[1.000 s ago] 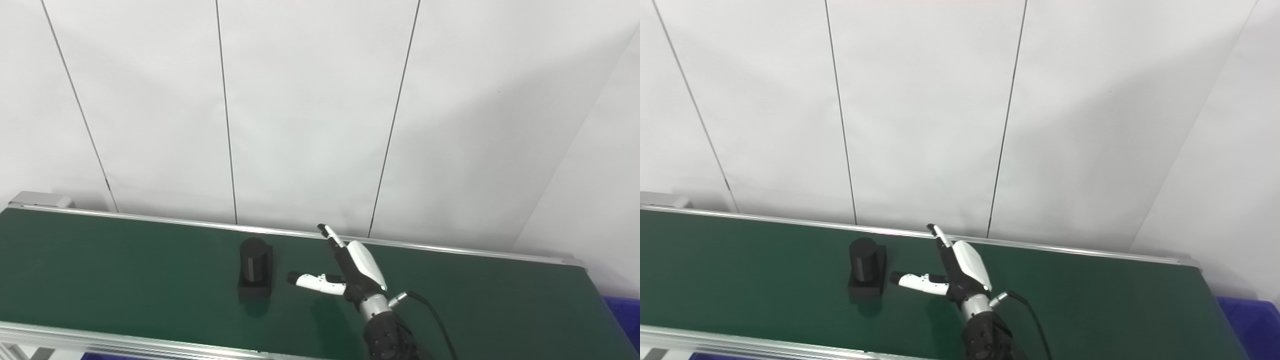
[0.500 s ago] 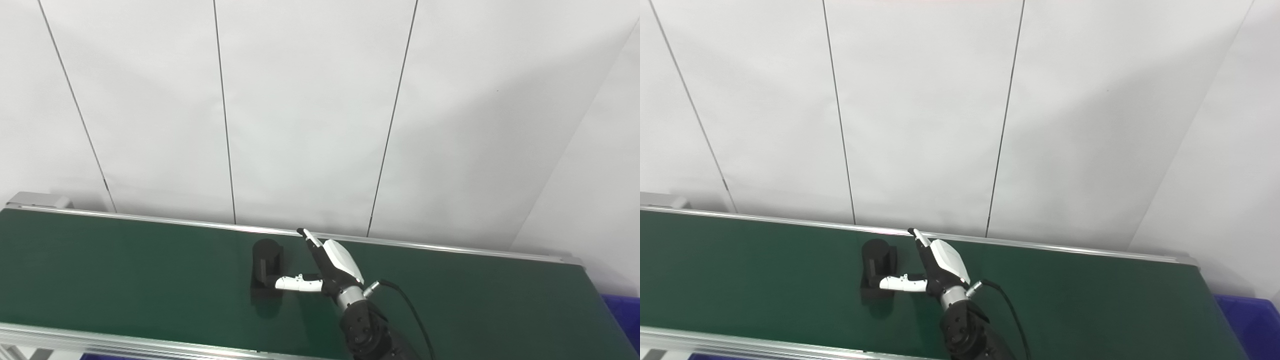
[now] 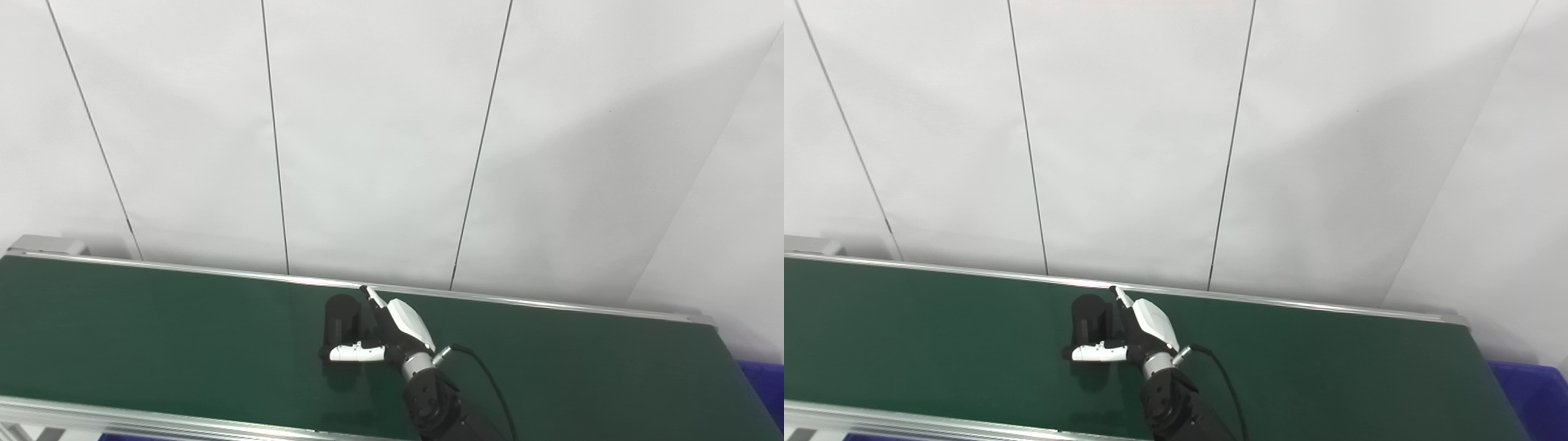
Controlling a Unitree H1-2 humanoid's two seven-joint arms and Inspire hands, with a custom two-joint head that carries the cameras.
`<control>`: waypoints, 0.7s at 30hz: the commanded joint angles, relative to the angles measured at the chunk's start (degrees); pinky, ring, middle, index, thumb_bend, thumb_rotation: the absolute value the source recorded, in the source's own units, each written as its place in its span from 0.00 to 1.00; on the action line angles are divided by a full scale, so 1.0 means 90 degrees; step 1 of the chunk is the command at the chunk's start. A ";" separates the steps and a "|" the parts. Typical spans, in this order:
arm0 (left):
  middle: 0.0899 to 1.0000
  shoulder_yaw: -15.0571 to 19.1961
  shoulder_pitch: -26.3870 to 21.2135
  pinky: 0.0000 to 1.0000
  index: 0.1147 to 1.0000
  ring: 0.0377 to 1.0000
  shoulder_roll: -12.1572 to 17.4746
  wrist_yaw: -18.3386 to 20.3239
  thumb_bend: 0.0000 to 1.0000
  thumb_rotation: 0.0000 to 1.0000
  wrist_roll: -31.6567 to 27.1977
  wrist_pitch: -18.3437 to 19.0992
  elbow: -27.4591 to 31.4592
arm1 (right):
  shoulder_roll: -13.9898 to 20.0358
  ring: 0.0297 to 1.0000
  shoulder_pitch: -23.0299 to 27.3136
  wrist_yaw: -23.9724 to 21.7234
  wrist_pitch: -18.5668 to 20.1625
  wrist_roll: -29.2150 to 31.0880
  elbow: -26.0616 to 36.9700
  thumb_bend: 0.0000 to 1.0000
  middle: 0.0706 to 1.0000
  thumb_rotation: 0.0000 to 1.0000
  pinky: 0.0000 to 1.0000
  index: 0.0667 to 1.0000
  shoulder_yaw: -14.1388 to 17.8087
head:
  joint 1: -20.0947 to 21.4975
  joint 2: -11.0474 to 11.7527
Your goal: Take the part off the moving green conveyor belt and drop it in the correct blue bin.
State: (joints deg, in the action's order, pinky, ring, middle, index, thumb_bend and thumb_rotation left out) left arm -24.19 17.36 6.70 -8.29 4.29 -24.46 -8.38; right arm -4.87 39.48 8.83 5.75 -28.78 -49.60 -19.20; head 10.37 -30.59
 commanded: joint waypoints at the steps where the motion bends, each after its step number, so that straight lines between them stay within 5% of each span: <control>1: 0.99 -0.0040 0.0025 0.97 0.95 0.98 -0.0054 -0.0130 0.72 1.00 0.0083 -0.0274 0.0190 | -0.0135 0.93 0.0408 0.0244 -0.0582 0.0123 -0.0088 1.00 0.95 0.51 0.91 0.98 0.0063 | -0.0012 -0.0011; 11: 0.99 -0.0056 0.0122 0.96 0.95 0.98 -0.0121 -0.0175 0.72 1.00 0.0068 -0.0274 0.0246 | -0.0466 0.88 0.0813 0.1001 -0.1337 0.0527 -0.1200 1.00 0.89 0.40 0.83 0.91 0.0311 | -0.0004 -0.0050; 14: 0.99 -0.0082 0.0124 0.96 0.95 0.98 -0.0092 -0.0209 0.70 1.00 0.0096 -0.0274 0.0250 | -0.0625 0.79 0.0913 0.1637 -0.1733 0.0644 -0.1620 0.89 0.81 0.24 0.75 0.81 0.0479 | 0.0000 -0.0059; 16: 0.99 -0.0098 0.0114 0.96 0.95 0.98 -0.0075 -0.0248 0.70 1.00 0.0122 -0.0274 0.0260 | -0.0707 0.64 0.0996 0.2137 -0.1949 0.0627 -0.1929 0.76 0.69 0.05 0.59 0.70 0.0502 | 0.0003 -0.0076; 18: 0.99 -0.0103 0.0110 0.95 0.95 0.97 -0.0074 -0.0255 0.68 1.00 0.0111 -0.0274 0.0268 | -0.0756 0.51 0.1071 0.2520 -0.2080 0.0593 -0.2183 0.55 0.47 0.01 0.46 0.50 0.0476 | 0.0005 -0.0081; 21: 0.99 -0.0104 0.0089 0.96 0.95 0.97 -0.0064 -0.0213 0.68 1.00 0.0051 -0.0274 0.0247 | -0.0812 0.42 0.1130 0.3061 -0.2276 0.0559 -0.2479 0.52 0.42 0.00 0.38 0.49 0.0433 | 0.0013 -0.0087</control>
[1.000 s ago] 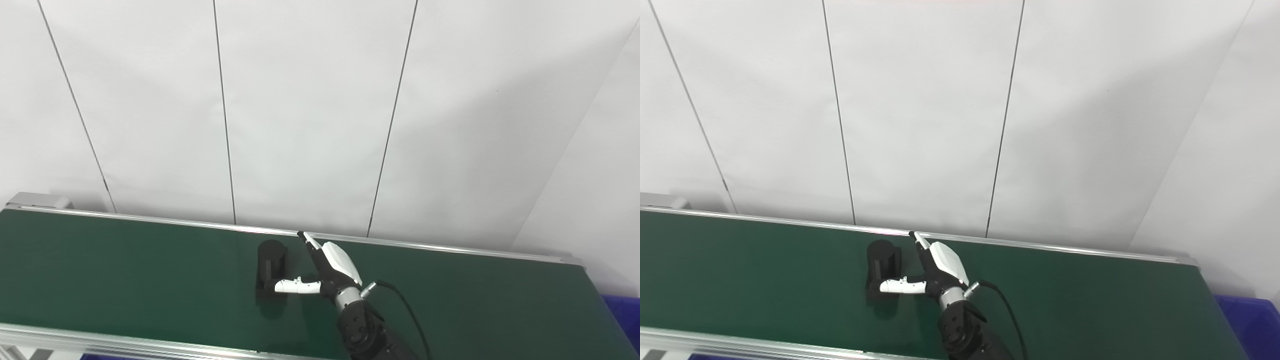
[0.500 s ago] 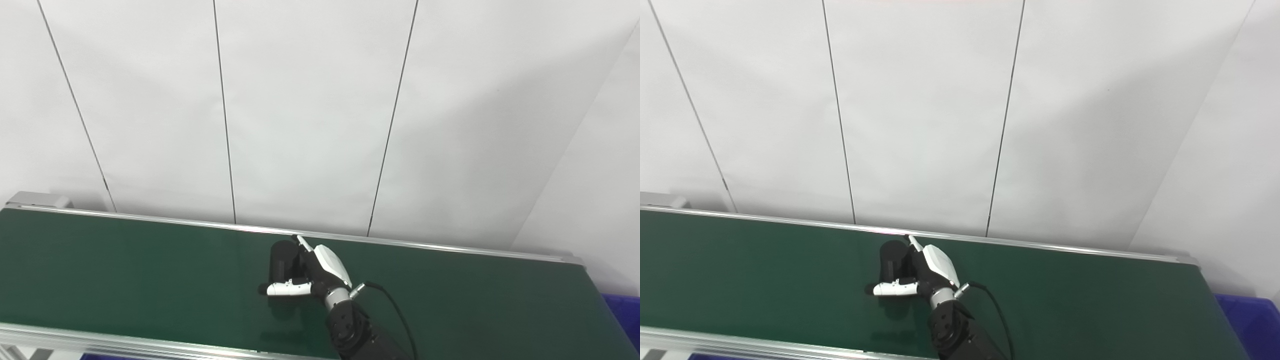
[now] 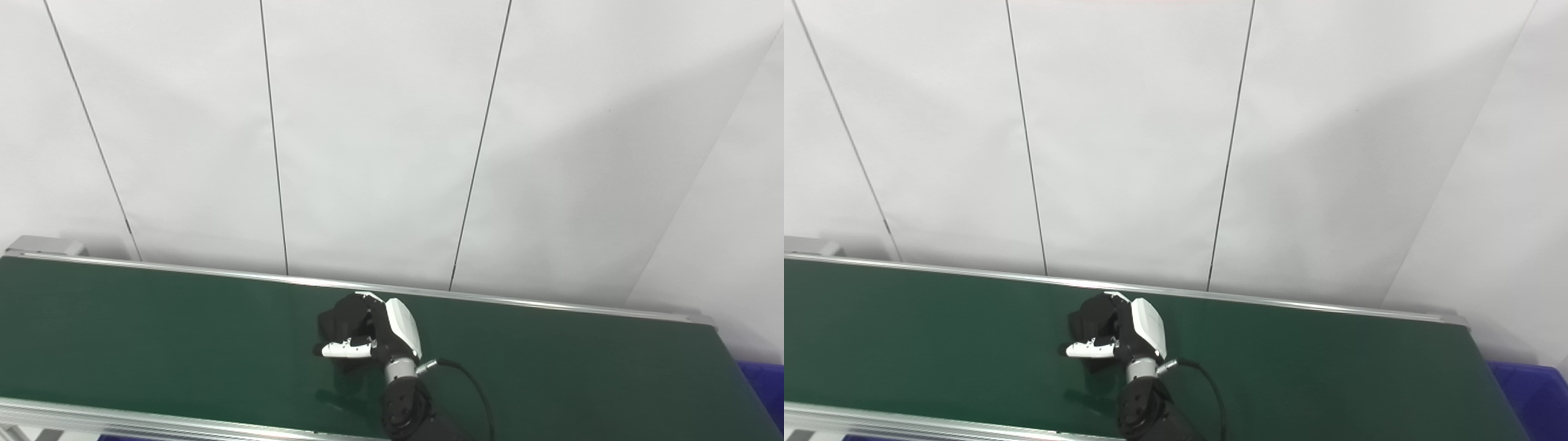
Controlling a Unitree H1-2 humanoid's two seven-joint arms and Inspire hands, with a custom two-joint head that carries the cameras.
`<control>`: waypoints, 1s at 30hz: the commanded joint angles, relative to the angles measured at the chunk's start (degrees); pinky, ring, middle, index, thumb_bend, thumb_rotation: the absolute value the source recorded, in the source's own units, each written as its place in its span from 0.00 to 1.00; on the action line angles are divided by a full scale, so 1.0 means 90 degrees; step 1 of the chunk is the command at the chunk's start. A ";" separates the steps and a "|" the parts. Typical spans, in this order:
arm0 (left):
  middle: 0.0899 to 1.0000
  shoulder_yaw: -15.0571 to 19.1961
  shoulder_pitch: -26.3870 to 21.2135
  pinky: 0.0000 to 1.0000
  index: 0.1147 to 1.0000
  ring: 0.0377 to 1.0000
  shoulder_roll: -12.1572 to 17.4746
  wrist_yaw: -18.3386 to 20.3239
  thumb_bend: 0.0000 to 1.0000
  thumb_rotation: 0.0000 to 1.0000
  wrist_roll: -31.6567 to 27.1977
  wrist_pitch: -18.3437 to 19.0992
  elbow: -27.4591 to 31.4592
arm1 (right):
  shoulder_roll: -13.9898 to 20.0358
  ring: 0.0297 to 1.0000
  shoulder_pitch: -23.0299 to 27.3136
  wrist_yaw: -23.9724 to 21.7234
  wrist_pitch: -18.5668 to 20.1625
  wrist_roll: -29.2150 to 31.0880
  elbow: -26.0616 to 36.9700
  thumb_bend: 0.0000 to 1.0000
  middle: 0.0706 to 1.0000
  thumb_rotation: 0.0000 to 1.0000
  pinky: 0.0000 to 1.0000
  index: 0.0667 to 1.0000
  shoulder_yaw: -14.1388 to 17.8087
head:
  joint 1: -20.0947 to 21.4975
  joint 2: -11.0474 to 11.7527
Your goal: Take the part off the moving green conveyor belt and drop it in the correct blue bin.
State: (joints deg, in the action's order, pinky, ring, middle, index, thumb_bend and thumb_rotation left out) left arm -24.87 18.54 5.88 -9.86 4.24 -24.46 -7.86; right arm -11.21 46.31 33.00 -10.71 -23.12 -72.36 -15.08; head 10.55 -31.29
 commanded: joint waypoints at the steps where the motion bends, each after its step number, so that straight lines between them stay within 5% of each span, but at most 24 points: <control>1: 0.99 -0.0024 -0.0043 0.96 0.95 0.98 0.0026 -0.0046 0.69 1.00 0.0060 -0.0274 0.0181 | -0.0120 0.40 0.0380 0.0514 -0.0473 -0.0069 -0.0019 0.52 0.41 0.00 0.36 0.49 -0.0035 | 0.0006 -0.0012; 10: 0.99 0.0053 -0.0079 0.91 0.95 0.98 0.0003 0.0033 0.70 1.00 -0.0063 -0.0274 0.0134 | -0.0121 0.44 0.0403 0.1285 -0.0543 -0.0034 -0.0307 0.51 0.50 0.00 0.47 0.44 -0.0093 | 0.0062 -0.0013; 19: 1.00 0.0130 -0.0190 0.93 0.96 0.97 0.0057 0.0179 0.66 1.00 -0.0130 -0.0273 0.0077 | -0.0051 0.40 0.0182 0.1751 -0.0587 0.0046 0.0001 0.51 0.48 0.00 0.34 0.47 0.0023 | 0.0120 -0.0121; 27: 0.99 0.0274 -0.0129 0.95 0.96 0.98 0.0006 0.0354 0.66 1.00 -0.0160 -0.0274 0.0170 | 0.0163 0.39 -0.0817 0.1692 -0.0733 -0.0033 0.1858 0.51 0.47 0.00 0.32 0.47 0.0111 | 0.0155 -0.0368; 30: 0.99 0.0291 -0.0116 0.96 0.96 0.98 -0.0040 0.0373 0.65 1.00 -0.0173 -0.0274 0.0234 | 0.0347 0.42 -0.1660 0.1241 -0.0540 -0.0048 0.3466 0.51 0.50 0.00 0.39 0.45 0.0131 | 0.0064 -0.0560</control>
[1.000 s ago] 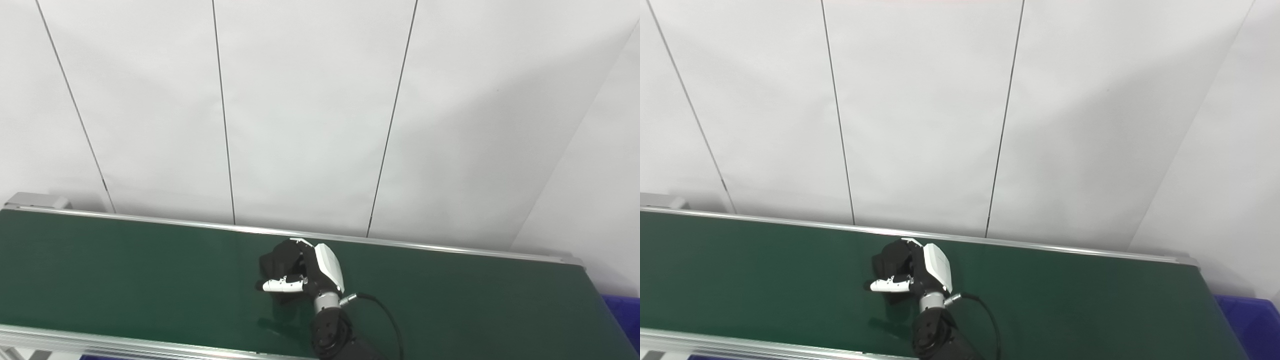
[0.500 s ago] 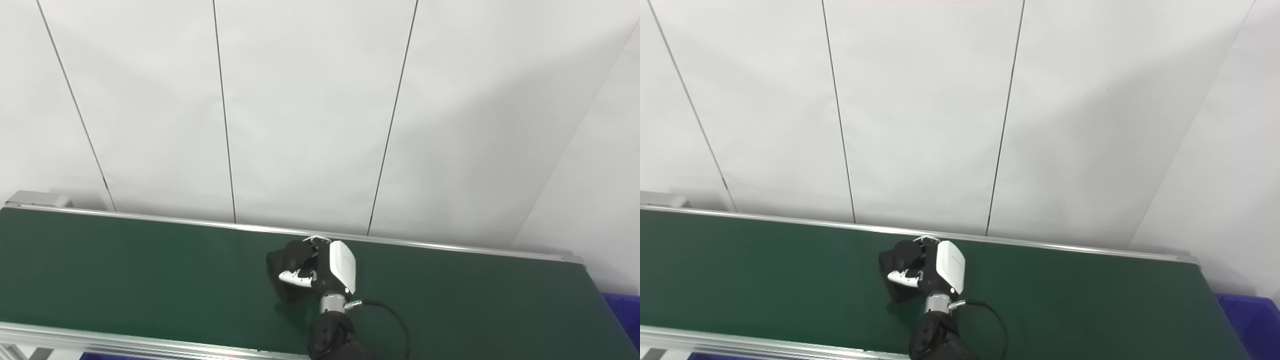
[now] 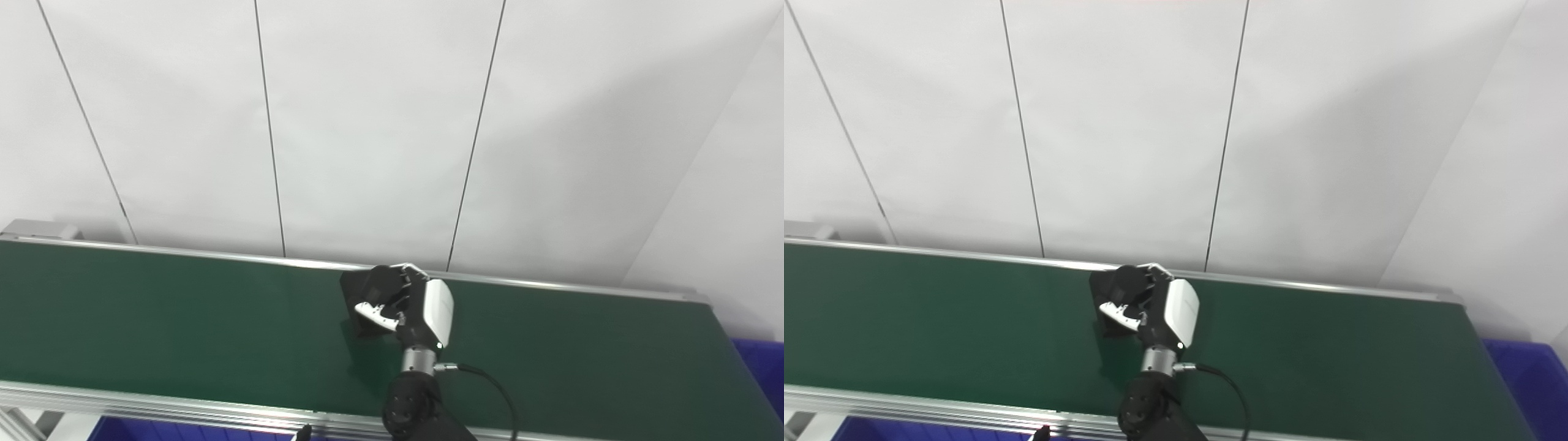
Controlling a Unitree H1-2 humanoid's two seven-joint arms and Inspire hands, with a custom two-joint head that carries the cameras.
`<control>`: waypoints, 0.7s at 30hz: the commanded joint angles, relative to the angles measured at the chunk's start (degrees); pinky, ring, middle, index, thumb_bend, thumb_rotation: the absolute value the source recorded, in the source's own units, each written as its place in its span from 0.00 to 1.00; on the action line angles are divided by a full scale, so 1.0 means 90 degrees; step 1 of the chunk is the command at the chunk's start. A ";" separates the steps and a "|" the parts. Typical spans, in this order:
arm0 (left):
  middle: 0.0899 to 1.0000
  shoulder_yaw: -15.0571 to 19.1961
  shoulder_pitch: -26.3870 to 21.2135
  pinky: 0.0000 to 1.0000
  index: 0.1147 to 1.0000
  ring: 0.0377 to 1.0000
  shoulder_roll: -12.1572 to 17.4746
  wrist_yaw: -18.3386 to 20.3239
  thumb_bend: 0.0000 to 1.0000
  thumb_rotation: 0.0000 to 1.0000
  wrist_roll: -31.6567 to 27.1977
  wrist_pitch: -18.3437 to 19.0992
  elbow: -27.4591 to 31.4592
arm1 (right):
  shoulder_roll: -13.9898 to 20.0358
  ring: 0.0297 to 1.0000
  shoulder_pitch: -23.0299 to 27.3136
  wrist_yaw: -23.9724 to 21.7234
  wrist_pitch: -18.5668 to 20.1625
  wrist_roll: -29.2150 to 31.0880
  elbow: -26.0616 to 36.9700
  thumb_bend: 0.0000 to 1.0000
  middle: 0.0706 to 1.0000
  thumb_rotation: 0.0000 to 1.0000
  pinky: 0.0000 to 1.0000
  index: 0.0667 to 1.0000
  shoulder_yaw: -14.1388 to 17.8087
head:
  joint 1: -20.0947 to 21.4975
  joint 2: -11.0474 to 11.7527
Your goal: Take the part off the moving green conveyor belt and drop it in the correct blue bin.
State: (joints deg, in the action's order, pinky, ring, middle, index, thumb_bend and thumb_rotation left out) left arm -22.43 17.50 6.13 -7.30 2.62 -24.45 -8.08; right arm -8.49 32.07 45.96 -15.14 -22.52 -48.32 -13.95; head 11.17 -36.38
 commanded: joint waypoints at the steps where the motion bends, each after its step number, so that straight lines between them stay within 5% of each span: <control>1: 1.00 0.0020 0.0006 0.97 0.97 0.98 -0.0079 0.0100 0.66 1.00 0.0006 -0.0275 0.0281 | 0.0112 0.41 -0.0367 -0.0376 0.0076 -0.0120 0.1361 0.51 0.48 0.00 0.38 0.46 0.0017 | -0.0078 -0.0057; 5: 1.00 -0.0022 0.0029 0.97 0.97 0.99 -0.0063 0.0018 0.62 1.00 0.0150 -0.0274 0.0361 | 0.0376 0.41 -0.1482 -0.1283 0.0496 0.0063 0.3343 0.51 0.48 0.00 0.37 0.46 0.0090 | -0.0261 -0.0214; 9: 0.99 -0.0038 0.0073 0.97 0.96 0.98 -0.0069 -0.0066 0.60 1.00 0.0244 -0.0275 0.0438 | 0.0546 0.40 -0.2169 -0.1861 0.0790 0.0006 0.4426 0.51 0.48 0.00 0.36 0.46 0.0168 | -0.0370 -0.0358; 21: 1.00 -0.0144 0.0237 0.98 0.97 0.99 -0.0055 -0.0255 0.61 1.00 0.0605 -0.0274 0.0752 | 0.0863 0.41 -0.3506 -0.2750 0.0713 -0.0127 0.6017 0.51 0.48 0.00 0.38 0.46 0.0371 | -0.0577 -0.0783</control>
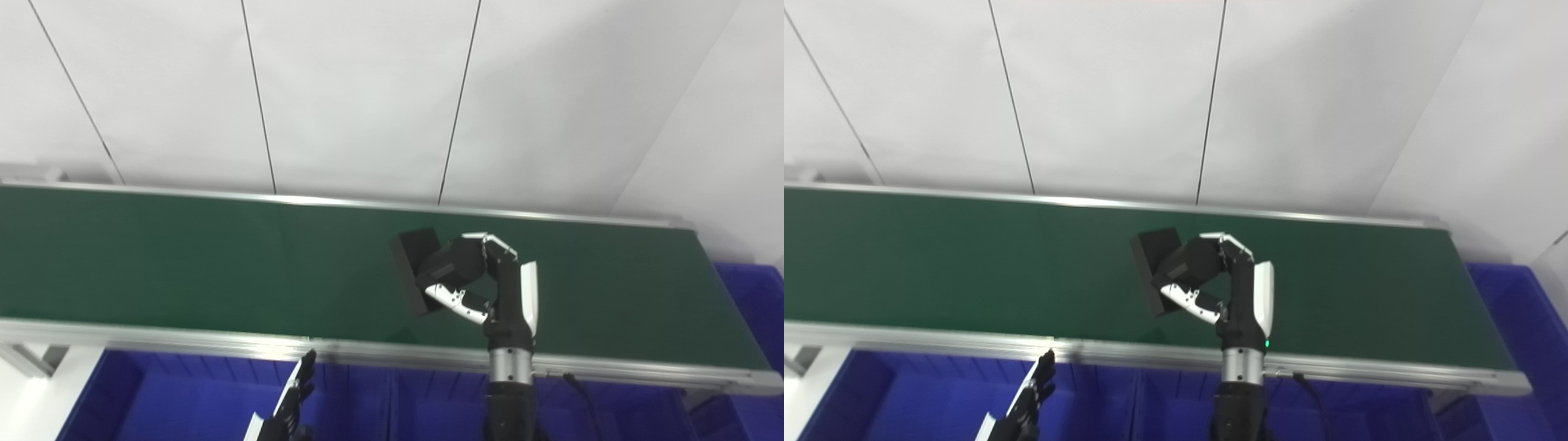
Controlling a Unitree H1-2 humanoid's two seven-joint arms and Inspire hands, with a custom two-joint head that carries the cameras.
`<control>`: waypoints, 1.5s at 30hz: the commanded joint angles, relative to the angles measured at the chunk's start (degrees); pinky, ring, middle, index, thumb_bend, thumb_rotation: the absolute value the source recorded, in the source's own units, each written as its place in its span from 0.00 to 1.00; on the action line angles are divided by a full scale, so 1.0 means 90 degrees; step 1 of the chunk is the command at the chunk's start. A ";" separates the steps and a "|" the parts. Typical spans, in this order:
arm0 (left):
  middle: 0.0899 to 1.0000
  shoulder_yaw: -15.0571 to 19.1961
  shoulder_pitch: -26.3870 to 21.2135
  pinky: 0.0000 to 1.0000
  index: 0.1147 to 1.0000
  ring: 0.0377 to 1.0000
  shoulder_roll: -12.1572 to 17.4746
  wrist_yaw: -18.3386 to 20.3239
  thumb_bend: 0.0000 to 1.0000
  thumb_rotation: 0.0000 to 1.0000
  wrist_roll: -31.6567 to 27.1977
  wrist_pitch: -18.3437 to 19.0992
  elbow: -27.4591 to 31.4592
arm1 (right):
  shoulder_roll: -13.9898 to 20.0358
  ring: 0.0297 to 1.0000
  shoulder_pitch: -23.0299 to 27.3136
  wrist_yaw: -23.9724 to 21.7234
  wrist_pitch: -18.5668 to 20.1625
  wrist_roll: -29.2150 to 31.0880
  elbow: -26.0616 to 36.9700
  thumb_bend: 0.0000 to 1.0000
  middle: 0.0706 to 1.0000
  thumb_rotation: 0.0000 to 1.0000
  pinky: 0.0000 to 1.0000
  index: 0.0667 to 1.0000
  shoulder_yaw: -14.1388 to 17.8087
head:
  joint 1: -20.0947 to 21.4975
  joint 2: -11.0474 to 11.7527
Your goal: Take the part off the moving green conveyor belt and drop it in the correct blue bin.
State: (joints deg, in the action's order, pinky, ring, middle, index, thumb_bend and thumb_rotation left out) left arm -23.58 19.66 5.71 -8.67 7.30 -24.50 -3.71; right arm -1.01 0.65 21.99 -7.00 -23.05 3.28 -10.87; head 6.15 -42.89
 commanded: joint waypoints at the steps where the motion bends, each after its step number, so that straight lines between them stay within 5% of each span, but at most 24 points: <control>1: 1.00 -0.0028 0.0001 0.98 0.97 0.99 -0.0009 -0.0113 0.61 1.00 0.0097 -0.0269 0.0285 | 0.0066 0.41 -0.0144 -0.0138 -0.0190 -0.0102 0.0369 0.51 0.48 0.00 0.38 0.46 0.0040 | -0.0020 -0.0059; 14: 1.00 0.0021 0.0091 0.99 0.97 1.00 -0.0058 -0.0035 0.57 1.00 0.0245 -0.0265 0.0638 | 0.0688 0.40 -0.1700 -0.0782 -0.0185 -0.0265 0.1195 0.51 0.49 0.00 0.37 0.45 0.0290 | -0.0040 -0.0570; 18: 1.00 0.0110 0.0058 1.00 0.97 1.00 -0.0096 -0.0019 0.58 1.00 0.0219 -0.0261 0.0648 | 0.0913 0.46 -0.1922 -0.0948 -0.0237 -0.0496 0.1097 0.51 0.47 0.00 0.45 0.43 0.0302 | -0.0014 -0.0645; 28: 1.00 0.0306 -0.0015 1.00 0.97 1.00 -0.0116 0.0194 0.60 1.00 0.0033 -0.0262 0.0605 | 0.1287 0.48 -0.1823 -0.1628 0.0167 -0.1102 0.0746 0.51 0.47 0.00 0.48 0.42 0.0161 | 0.0038 -0.0669; 33: 0.99 0.0346 -0.0015 0.99 0.96 1.00 -0.0137 0.0209 0.60 1.00 0.0044 -0.0263 0.0586 | 0.1347 0.43 -0.1687 -0.1788 0.0388 -0.1578 0.0492 0.52 0.44 0.00 0.41 0.46 0.0028 | 0.0058 -0.0664; 41: 0.99 0.0375 -0.0003 0.99 0.96 0.99 -0.0140 0.0231 0.60 1.00 0.0041 -0.0264 0.0579 | 0.1564 0.46 -0.1514 -0.2520 0.1006 -0.2329 0.0505 0.51 0.49 0.00 0.68 0.42 -0.0335 | 0.0100 -0.0671; 43: 0.99 0.0378 -0.0004 0.99 0.96 0.99 -0.0143 0.0245 0.60 1.00 0.0024 -0.0263 0.0571 | 0.1648 0.61 -0.1471 -0.2596 0.1038 -0.2599 0.0456 0.52 0.49 0.00 0.68 0.42 -0.0483 | 0.0114 -0.0663; 45: 0.99 0.0386 -0.0004 1.00 0.96 0.99 -0.0142 0.0257 0.60 1.00 0.0033 -0.0262 0.0567 | 0.1713 0.65 -0.1441 -0.2631 0.1066 -0.2860 0.0394 0.52 0.48 0.00 0.70 0.43 -0.0607 | 0.0120 -0.0655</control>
State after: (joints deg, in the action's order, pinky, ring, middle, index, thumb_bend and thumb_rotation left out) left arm -20.28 19.98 4.77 -6.93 7.75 -24.57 -0.10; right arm 14.07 -13.33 -1.74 1.88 -47.07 6.06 -15.97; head 7.29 -48.78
